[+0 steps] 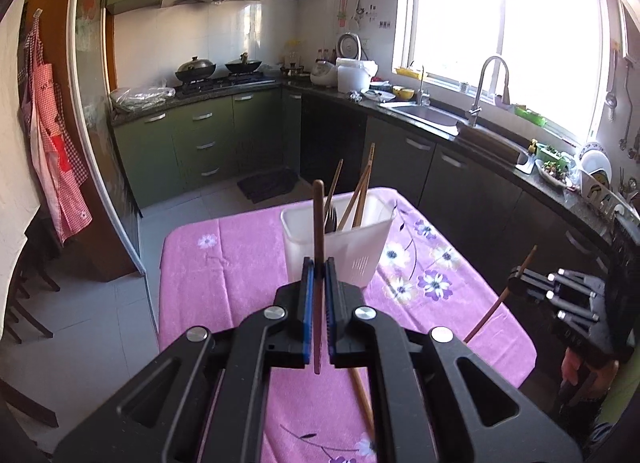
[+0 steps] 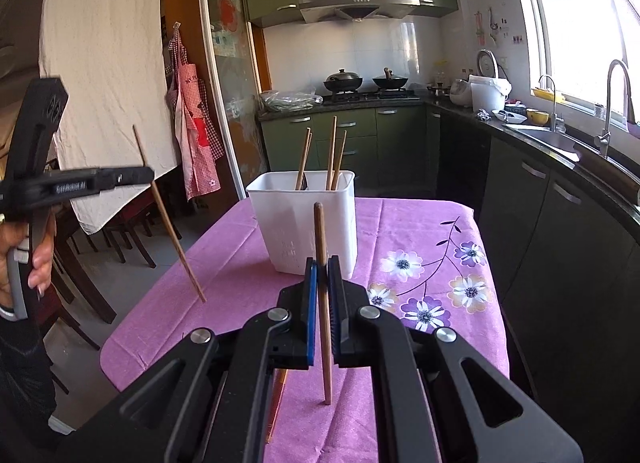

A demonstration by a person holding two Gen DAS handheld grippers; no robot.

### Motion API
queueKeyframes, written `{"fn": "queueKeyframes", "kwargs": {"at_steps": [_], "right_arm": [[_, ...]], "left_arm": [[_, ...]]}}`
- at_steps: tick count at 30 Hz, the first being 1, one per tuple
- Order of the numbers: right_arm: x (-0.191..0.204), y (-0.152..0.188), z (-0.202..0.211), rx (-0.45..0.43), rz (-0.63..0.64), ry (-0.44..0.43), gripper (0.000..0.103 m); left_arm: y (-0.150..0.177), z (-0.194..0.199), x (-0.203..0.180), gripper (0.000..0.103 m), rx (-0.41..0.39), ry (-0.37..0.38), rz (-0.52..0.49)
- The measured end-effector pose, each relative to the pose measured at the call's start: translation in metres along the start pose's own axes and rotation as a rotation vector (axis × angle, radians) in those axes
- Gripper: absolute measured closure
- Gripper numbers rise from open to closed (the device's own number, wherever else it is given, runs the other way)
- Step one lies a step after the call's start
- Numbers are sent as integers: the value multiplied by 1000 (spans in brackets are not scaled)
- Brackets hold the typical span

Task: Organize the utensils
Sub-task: 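Lower the left gripper's chopstick into the holder and open it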

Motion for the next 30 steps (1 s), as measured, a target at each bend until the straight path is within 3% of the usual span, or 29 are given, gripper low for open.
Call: {"fn": "queueKeyframes", "kwargs": {"at_steps": [4, 7, 14, 20, 30], "right_arm": [[-2, 1, 1, -3, -7, -1, 97], [-4, 2, 3, -4, -12, -3, 97], [-4, 3, 6, -5, -15, -5, 97], [-6, 5, 10, -5, -27, 1, 97], [-7, 0, 6, 1, -39, -3, 97]], "left_arm": [[-49, 9, -7, 98, -85, 26, -21], [-81, 8, -15, 98, -143, 4, -47], [-116, -31, -25, 98, -183, -59, -75], [-113, -80, -19, 98, -137, -91, -56], [-61, -126, -2, 95, 15, -64, -22]]}}
Point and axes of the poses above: each gripper's, at about its wrist camera, not at the fingertips, and z roughly against the way its jaws point, x to its left, y to its underside, the point moved 3 cm from there along -z, roughly the way its jaws point, and after that the axes turned 2 degrees about z, right-handed, at the moved point
